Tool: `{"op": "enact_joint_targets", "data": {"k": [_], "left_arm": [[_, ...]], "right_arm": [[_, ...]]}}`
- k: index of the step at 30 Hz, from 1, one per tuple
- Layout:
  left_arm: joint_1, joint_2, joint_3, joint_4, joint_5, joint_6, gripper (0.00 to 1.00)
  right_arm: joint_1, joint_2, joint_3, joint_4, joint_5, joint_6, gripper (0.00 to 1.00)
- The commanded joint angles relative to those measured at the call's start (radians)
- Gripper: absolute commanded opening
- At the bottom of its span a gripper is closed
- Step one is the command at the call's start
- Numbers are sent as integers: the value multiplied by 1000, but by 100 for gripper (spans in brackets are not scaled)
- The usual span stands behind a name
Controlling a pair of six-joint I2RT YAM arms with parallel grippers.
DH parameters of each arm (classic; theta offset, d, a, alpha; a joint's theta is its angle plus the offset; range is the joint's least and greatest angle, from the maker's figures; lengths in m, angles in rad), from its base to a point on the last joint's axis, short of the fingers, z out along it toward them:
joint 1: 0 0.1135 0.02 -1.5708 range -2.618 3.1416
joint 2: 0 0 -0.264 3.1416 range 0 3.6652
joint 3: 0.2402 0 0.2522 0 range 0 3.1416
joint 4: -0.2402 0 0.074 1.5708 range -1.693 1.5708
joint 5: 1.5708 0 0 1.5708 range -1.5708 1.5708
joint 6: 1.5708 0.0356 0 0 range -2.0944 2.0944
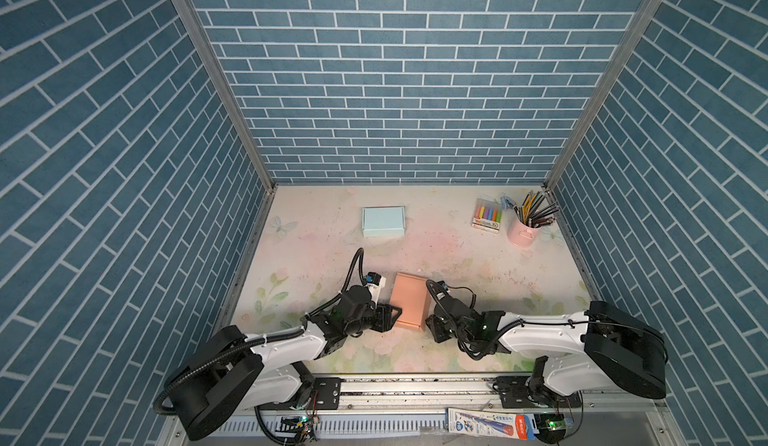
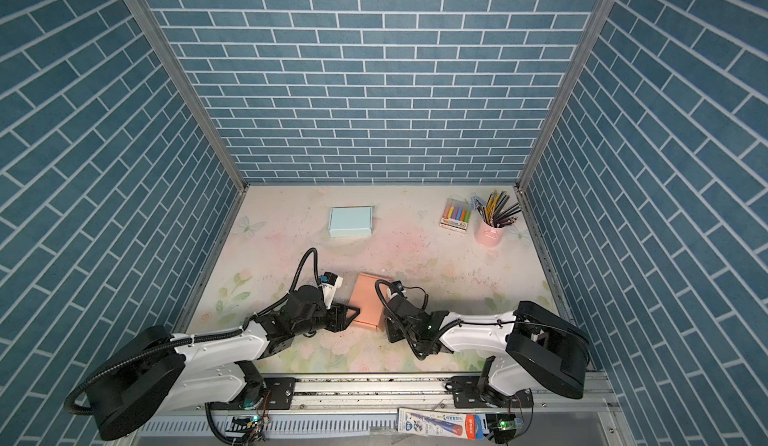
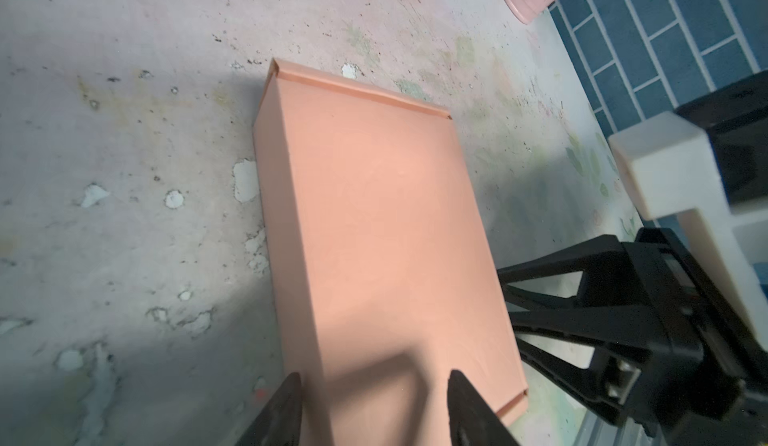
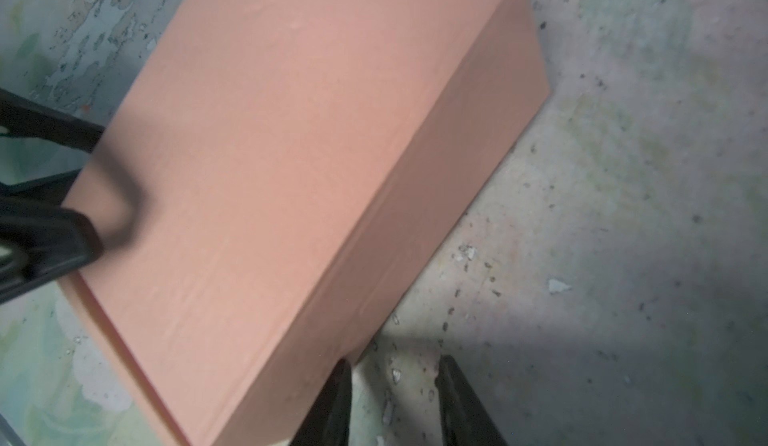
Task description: Fold the paper box
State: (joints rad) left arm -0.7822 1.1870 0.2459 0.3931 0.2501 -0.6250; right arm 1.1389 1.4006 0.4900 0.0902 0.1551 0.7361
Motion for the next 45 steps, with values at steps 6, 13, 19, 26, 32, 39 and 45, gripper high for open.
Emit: {"op": "enact_joint_targets", "data": {"k": [6, 13, 19, 26, 32, 39, 45], "left_arm": [[-21, -53, -38, 16, 41, -42, 56], [-29, -72, -45, 8, 41, -52, 55], [-24, -117, -57, -22, 10, -56, 55], [75, -165, -66, -51, 41, -31, 57], [169, -151, -42, -70, 87, 18, 59], [209, -56, 34, -26, 115, 47, 59], [230, 88, 93, 45, 141, 61, 59]], "right_arm": [[17, 55, 42, 16, -19, 26, 36], [28, 72, 50, 32, -25, 27, 36], [30, 37, 6, 31, 8, 43, 36], [-11, -24, -37, -7, 31, 28, 37], [-77, -37, -48, 8, 17, -15, 36], [-169, -2, -5, 32, -16, -113, 36], [-260, 56, 17, 81, -59, -181, 36]]}}
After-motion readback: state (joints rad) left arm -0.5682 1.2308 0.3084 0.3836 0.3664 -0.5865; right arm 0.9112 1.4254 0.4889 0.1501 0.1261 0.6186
